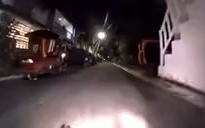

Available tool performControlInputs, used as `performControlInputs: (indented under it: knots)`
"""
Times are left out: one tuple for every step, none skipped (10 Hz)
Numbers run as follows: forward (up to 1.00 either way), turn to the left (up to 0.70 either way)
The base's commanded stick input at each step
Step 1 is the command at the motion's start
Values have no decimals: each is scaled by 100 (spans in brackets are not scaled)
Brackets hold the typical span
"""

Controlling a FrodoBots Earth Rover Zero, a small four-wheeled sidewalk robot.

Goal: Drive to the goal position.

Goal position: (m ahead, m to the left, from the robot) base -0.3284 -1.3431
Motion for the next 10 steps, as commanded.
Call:
performControlInputs:
  knots:
    - [100, 0]
    - [100, 0]
    - [100, 0]
    - [100, 0]
    - [100, 0]
    - [100, -2]
    - [100, -23]
    - [100, -27]
    - [100, -27]
    - [100, -16]
